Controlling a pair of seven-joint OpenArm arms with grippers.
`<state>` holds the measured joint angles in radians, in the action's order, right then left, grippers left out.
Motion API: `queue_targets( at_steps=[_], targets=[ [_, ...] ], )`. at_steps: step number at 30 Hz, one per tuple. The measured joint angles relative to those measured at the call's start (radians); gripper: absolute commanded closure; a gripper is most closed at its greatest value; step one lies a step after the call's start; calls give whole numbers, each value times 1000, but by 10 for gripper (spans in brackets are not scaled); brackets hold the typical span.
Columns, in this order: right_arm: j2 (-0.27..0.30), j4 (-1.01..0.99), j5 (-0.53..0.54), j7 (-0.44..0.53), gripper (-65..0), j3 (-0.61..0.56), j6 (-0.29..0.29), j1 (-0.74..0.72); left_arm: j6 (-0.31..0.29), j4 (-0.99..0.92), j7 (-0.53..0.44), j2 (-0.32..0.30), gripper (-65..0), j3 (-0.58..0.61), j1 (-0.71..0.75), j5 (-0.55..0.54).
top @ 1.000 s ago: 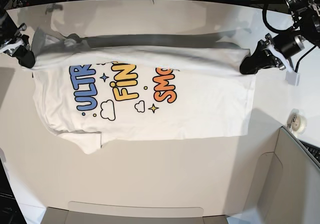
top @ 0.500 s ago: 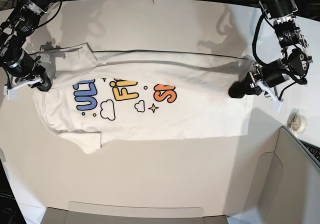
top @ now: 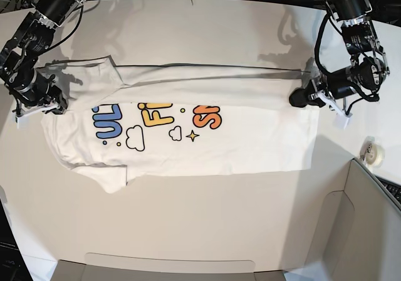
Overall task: Layout the t-shirt on the table in an organized manner, then fold the t-shirt properly
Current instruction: 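Lift the collar edge and fold it over toward the hem with both grippers, then release the folded edge and move both grippers back over the shirt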
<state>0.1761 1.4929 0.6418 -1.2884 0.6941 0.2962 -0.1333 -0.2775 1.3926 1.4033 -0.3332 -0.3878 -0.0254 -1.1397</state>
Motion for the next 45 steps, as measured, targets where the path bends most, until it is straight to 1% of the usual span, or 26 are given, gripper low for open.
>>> queue_targets(
  at_steps=[2,5,7,8,9,11,13,15,21,23,24,25,27,28,29,30,31,33,35,36,38,39,41,42,44,45],
  targets=[
    [0,0,0,-1,-55,-3,0,0,0,-3,6,-6,-73,2,3,3],
    [0,0,-5,2,-199,-23,0,1,0,0,-9,-23,-201,-1,-6,-3],
    [-3,2,1,-1,-289,-26,0,0,0,2,-13,-23,-262,-3,-8,-4],
    [-3,4,3,0,-330,-26,0,3,0,2,-10,-25,-279,-3,-8,-4],
    [-2,4,4,1,-366,-26,0,6,0,2,0,-31,-282,-3,-8,-4],
    [-2,4,3,1,-410,-22,0,12,0,2,2,-45,-283,-3,-11,-4],
    [-2,4,3,0,-434,-19,0,14,0,2,-4,-49,-283,-5,-14,-4],
    [-5,21,2,-1,-442,-19,0,14,0,2,-4,-50,-283,-5,-14,-4],
    [0,138,7,-1,-442,-16,0,-3,0,2,1,-129,-283,-8,-41,3],
    [1,174,10,2,-442,-9,0,-11,0,9,-2,-142,-282,-19,-55,-5],
    [-1,200,8,1,-441,3,0,-11,-3,29,1,-137,-277,-50,-53,-9],
    [-3,233,5,0,-440,11,-1,-6,-3,58,3,-132,-258,-82,-46,-11],
    [-27,286,0,2,-438,11,3,3,-3,126,4,-134,-168,-112,-42,-15],
    [-52,307,18,4,-437,11,2,14,-5,153,4,-134,-115,-113,-43,-45],
    [-83,323,52,5,-435,7,2,34,-6,168,2,-121,-67,-113,-49,-102],
    [-115,325,86,-2,-417,-1,3,58,-8,169,-8,-92,-25,-103,-55,-159],
    [-135,322,89,-21,-385,-24,4,75,-7,160,-25,-69,-6,-72,-57,-174],
    [-152,319,91,-32,-286,-76,4,103,-4,111,-14,-39,-9,51,-58,-171],
    [-167,308,98,16,-173,-105,3,123,-4,34,5,13,-22,150,-46,-167],
    [-176,290,96,37,-121,-110,4,134,-3,-5,4,28,-25,190,-38,-170],
    [-182,232,96,58,-42,-114,4,159,-2,-71,5,36,-24,245,-35,-162],
    [-176,188,90,57,-23,-114,4,164,-5,-95,-18,25,-24,263,-34,-166],
    [-156,106,73,63,-21,-113,5,158,-2,-122,-65,5,-24,278,-34,-165],
    [-140,84,88,69,-20,-113,4,148,0,-133,-78,-5,-24,278,-35,-179],
    [-120,60,32,152,-20,-114,7,136,0,-146,-105,-37,-24,282,-36,-177],
    [-108,51,24,182,-20,-114,6,140,0,-152,-109,-54,-24,281,-37,-177]
  ],
)
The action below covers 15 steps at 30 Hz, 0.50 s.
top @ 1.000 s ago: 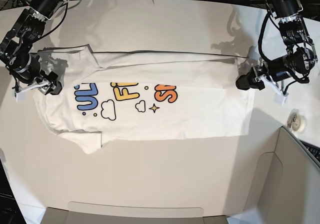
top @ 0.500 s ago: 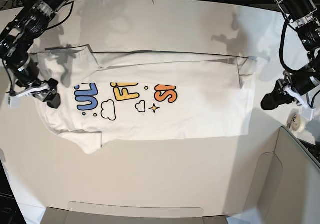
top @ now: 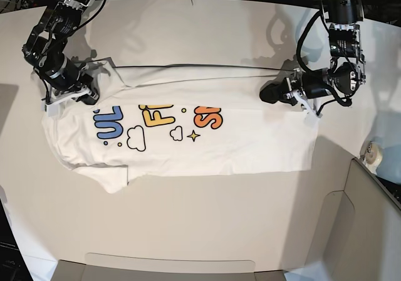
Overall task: Layout the t-shirt on the table in an organized manner, then fold the t-shirt properly
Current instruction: 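Release the folded edge and move both grippers back over the shirt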
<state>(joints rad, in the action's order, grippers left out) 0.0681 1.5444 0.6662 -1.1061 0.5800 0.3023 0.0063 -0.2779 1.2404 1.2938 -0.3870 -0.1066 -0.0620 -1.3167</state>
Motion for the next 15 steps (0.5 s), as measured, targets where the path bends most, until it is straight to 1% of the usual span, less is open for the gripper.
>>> queue_targets(
  at_steps=[3,5,7,8,11,13,14,15],
  targets=[
    [23,-4,-25,68,-20,0,2,28,1,-14,-51,-79,-24,0,10,-1],
    [40,-4,-61,69,-19,0,10,28,1,-14,-93,-126,-24,-1,29,0],
    [53,-3,-95,70,-18,0,10,24,8,-18,-101,-153,-24,-2,39,8],
    [55,-1,-108,71,-18,5,10,21,8,-19,-118,-163,-24,-3,43,15],
    [56,14,-96,61,-18,49,9,33,7,-11,-145,-193,-23,-3,51,-1],
    [58,76,-114,32,-18,65,-10,60,7,-9,-138,-194,-23,-52,51,-1],
    [58,118,-97,27,-18,65,-14,74,8,-1,-128,-192,-23,-87,53,-1],
    [58,170,-79,24,-18,66,-15,89,9,18,-97,-189,-23,-120,55,3]
  ],
)
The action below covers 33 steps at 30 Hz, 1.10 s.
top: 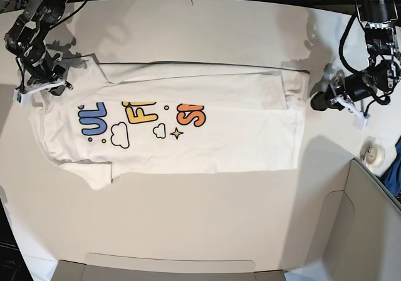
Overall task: Layout the t-shirt on the table in an organized manner, then fold the t-shirt properly
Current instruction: 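Release the folded edge and move both grippers back over the shirt, then grasp the folded edge with both grippers and pull it taut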
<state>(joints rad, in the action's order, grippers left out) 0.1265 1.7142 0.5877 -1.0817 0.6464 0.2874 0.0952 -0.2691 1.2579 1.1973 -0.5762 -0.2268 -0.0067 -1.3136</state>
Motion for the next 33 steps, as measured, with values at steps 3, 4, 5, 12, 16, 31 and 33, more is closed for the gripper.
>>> queue_targets(
  at_steps=[3,4,5,12,16,31,33],
  targets=[
    [-32,172,64,17,-18,-1,-30,3,0,109,67,7,-23,-82,2,2],
    [-53,227,64,18,-18,-5,-48,3,1,168,88,22,-23,-109,1,9],
    [-66,271,72,16,-18,-13,-60,8,0,233,103,37,-23,-122,1,1],
    [-61,280,-12,9,-18,-100,-111,14,-8,564,145,119,-23,138,2,137],
    [-64,277,-222,9,-18,-206,-109,16,-4,670,72,110,-23,383,2,447],
    [-46,-22,-509,182,-17,-319,-101,15,93,517,-232,105,-23,690,65,1068],
    [-28,-37,-499,191,-17,-321,-101,13,95,506,-240,105,-23,688,82,1072]
  ],
)
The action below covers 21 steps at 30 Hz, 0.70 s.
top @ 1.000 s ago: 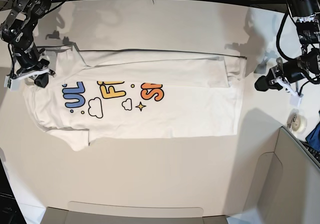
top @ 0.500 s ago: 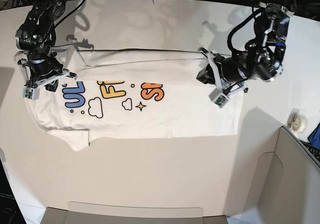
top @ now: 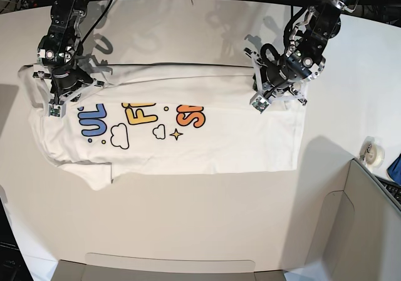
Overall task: Layout the t-shirt on the table in an organized manner, then fold the t-shirt properly
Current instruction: 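Grasp the folded edge with both grippers and pull it taut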
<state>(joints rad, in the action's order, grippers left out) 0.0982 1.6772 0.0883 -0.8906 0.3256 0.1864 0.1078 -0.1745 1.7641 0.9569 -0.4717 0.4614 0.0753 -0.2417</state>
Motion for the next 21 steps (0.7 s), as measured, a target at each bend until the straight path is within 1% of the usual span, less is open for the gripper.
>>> queue_targets(
  at_steps=[5,7,11,14,20,21],
  targets=[
    [0,23,-1,30,-17,-1,0,50,3,10,-51,-25,-23,-6,50,-3],
    [1,37,3,37,-17,-2,0,75,5,12,-65,-37,-23,-26,70,-5],
    [1,69,12,56,-17,0,1,135,-1,29,-89,-39,-23,-86,140,-23],
    [16,95,19,54,-17,-6,8,171,-1,78,-68,-39,-23,-133,212,-20],
    [16,140,22,41,-17,-6,11,228,-5,174,-43,-41,-23,-203,360,-23],
    [17,145,23,23,-17,-6,11,230,-4,182,-45,-41,-23,-208,378,-23]
  ],
)
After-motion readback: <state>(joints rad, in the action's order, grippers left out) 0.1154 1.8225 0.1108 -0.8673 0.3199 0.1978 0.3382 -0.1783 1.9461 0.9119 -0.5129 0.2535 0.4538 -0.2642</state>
